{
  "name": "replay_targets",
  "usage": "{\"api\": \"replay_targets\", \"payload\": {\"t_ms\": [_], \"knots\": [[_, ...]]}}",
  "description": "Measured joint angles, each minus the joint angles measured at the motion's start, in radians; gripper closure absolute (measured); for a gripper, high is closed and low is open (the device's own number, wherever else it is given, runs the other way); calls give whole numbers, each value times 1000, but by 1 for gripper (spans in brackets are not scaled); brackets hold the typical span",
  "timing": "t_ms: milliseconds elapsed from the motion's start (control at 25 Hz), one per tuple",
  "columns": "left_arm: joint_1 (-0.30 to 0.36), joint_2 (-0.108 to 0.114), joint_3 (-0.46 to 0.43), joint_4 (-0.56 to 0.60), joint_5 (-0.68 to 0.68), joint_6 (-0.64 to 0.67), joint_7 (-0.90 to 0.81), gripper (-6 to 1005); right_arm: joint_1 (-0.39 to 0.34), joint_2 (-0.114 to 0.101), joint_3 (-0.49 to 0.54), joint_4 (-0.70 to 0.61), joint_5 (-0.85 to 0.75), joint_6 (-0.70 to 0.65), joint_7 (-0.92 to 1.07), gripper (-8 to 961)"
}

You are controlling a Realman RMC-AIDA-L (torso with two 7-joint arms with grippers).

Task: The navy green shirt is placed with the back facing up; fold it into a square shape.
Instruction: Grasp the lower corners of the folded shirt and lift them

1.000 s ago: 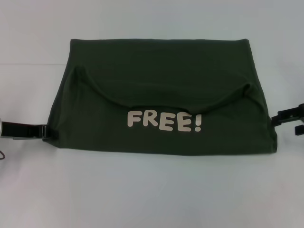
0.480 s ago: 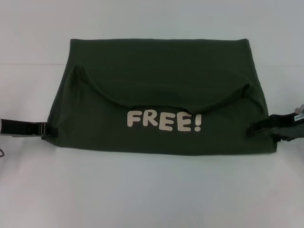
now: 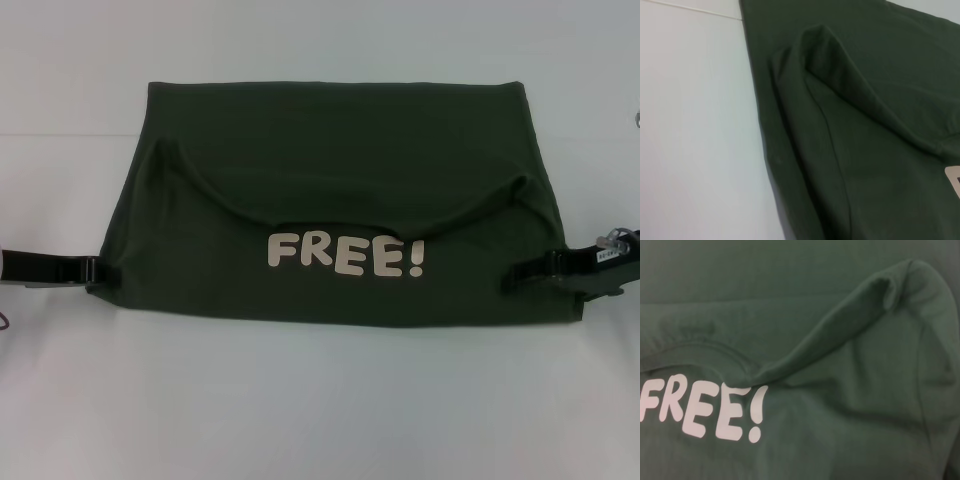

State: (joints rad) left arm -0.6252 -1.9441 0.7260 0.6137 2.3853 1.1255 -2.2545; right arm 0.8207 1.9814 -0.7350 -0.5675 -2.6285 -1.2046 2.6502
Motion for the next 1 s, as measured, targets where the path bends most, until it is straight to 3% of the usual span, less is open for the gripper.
{"api": "replay_targets", "payload": {"t_ms": [200,480,1000], "knots": [[1,-1,-3,0,0,-1,-3,984,-5,10,-3,-22,3,-10,-14,63],[1,-3,-3,0,0,-1,-4,983,-9,11,-3,-17,0,-10,-21,505],[3,2,-4,3,0,6,-7,984,-32,1,6,-26,6,-20,-24,831]]}}
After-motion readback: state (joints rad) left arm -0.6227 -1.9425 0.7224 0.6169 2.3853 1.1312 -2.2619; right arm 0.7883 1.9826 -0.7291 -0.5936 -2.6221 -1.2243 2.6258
